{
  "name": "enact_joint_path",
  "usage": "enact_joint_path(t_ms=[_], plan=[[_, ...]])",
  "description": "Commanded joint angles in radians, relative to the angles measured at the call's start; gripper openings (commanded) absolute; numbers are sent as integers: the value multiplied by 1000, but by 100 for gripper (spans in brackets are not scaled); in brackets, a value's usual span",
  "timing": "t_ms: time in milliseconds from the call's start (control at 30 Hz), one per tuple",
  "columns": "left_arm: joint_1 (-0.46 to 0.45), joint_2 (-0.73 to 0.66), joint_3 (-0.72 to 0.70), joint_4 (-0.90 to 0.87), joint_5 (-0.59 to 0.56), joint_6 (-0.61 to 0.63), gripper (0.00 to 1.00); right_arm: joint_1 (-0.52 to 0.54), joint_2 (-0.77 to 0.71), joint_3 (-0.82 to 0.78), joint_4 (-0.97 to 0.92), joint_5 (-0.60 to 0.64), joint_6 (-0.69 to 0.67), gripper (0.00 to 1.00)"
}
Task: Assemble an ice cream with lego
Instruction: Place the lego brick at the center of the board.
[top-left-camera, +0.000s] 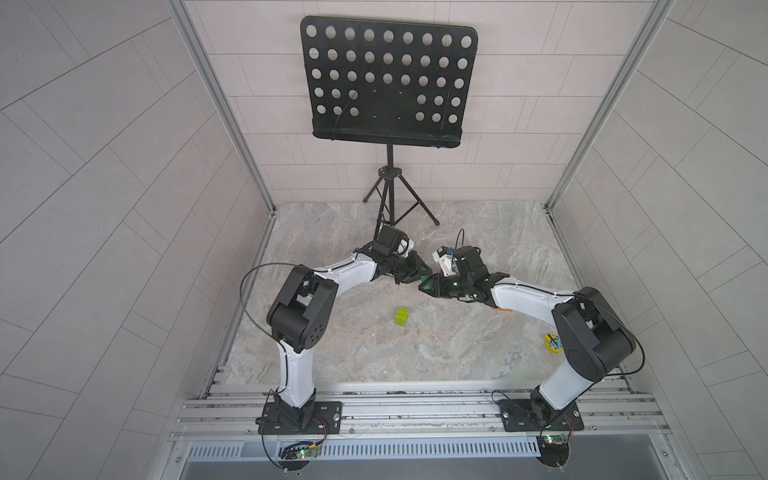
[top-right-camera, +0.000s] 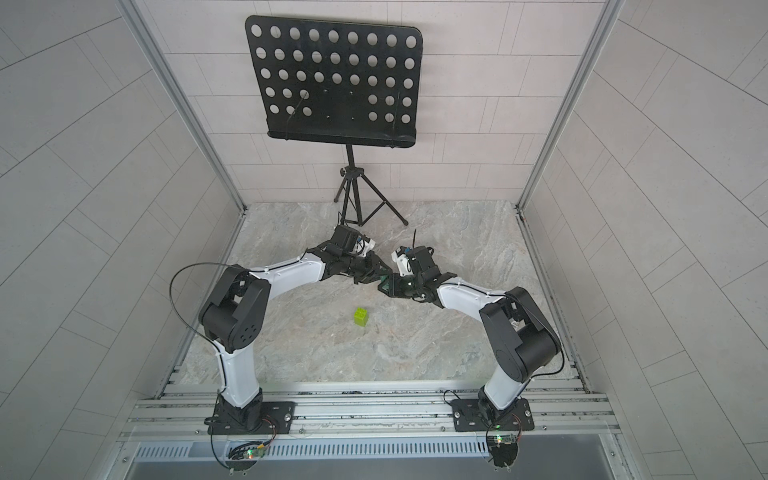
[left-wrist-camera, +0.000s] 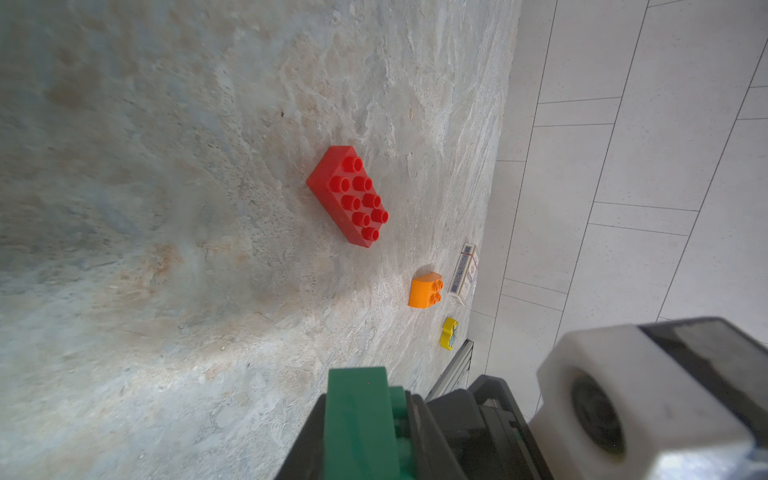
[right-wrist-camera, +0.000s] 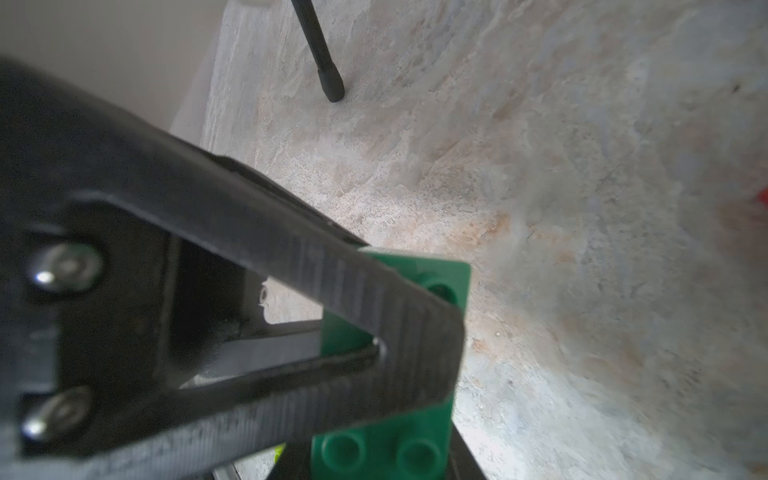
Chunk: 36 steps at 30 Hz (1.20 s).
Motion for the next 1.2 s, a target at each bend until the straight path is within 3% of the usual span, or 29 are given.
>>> enact_joint_path(t_ms=[0,100,167,233,433,533,600,733,900,1167], plan=[[-2,-18,29,-60,35,40,35,-2,-10,10,-21,38,-35,9],[2,-35,48,-117,-5,78,69,-2,-7,26,-70,79,-42,0],[19,-53,59,-155,-36,97,90,-2,-1,49,-140,128,-57,0],[45,-79,67,-209,-95,111,100,0,5,74,-227,201,-62,0],[120,-200,70,-429,-415,141,100,35,65,183,-470,384,-69,1],[142,-271,46,-486,-587,106,100,67,166,300,-605,439,-98,5],[163,-312,31,-506,-642,76,100,95,229,370,-674,484,-116,9],[217,-371,-4,-509,-660,20,100,135,325,475,-747,542,-116,11],[261,-365,-11,-505,-591,-14,100,169,431,610,-829,592,-111,19],[276,-349,-24,-488,-523,-40,100,200,507,701,-860,586,-101,46]])
